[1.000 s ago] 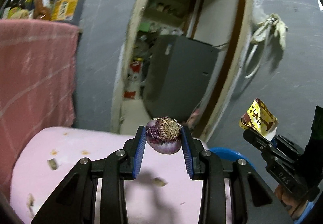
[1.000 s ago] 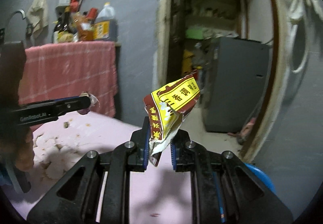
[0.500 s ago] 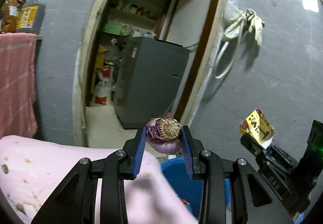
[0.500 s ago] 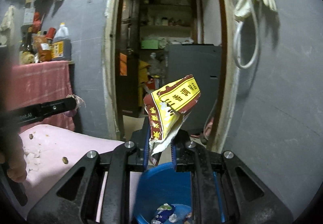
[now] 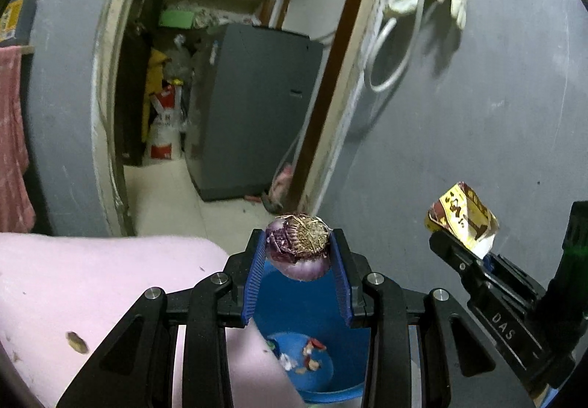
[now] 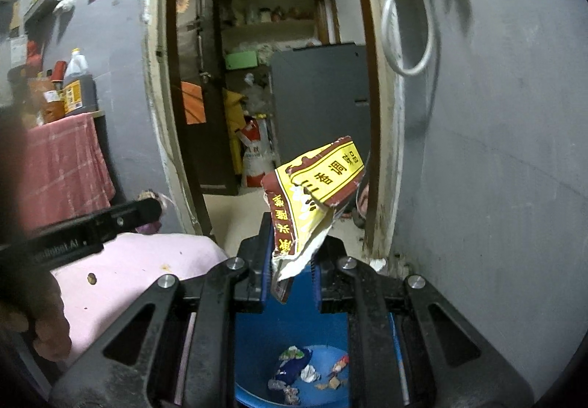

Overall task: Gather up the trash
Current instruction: 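Open both grippers to drop the onion and yellow wrapper into the bucket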

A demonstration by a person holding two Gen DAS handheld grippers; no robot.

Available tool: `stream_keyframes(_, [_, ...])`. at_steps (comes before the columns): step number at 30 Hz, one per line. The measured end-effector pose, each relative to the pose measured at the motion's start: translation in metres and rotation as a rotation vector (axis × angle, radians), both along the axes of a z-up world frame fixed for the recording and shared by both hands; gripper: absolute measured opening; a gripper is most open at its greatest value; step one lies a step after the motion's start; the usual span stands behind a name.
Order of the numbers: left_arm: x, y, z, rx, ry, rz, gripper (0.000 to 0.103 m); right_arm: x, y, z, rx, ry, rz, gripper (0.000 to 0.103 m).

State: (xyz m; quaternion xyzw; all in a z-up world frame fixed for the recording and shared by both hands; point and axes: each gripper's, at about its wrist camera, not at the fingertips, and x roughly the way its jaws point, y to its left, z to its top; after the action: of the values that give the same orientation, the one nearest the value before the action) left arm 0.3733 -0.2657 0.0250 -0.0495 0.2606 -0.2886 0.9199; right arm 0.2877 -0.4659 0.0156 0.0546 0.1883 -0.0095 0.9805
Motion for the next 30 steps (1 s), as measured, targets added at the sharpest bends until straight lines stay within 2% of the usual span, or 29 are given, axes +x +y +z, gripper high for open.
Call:
stream_keyframes(13, [0.015,-0.032,-0.04,0.095,0.166,-0.05,0.031,0.021,-0.021,-0.027,0.087,0.122,-0.006,0.019])
stream_keyframes(19, [0.025,-0.034,-0.053,0.108,0.249,-0.052,0.032,0.026,-0.023,-0.034,0.108,0.151,-0.006,0.026])
stream_keyframes(24, [0.028,-0.036,-0.057,0.125,0.278,-0.056,0.034,0.026,-0.024,-0.036,0.118,0.155,-0.01,0.032])
stream_keyframes(30, [0.029,-0.035,-0.055,0.121,0.274,-0.048,0.044,0.026,-0.023,-0.035,0.117,0.15,-0.011,0.039])
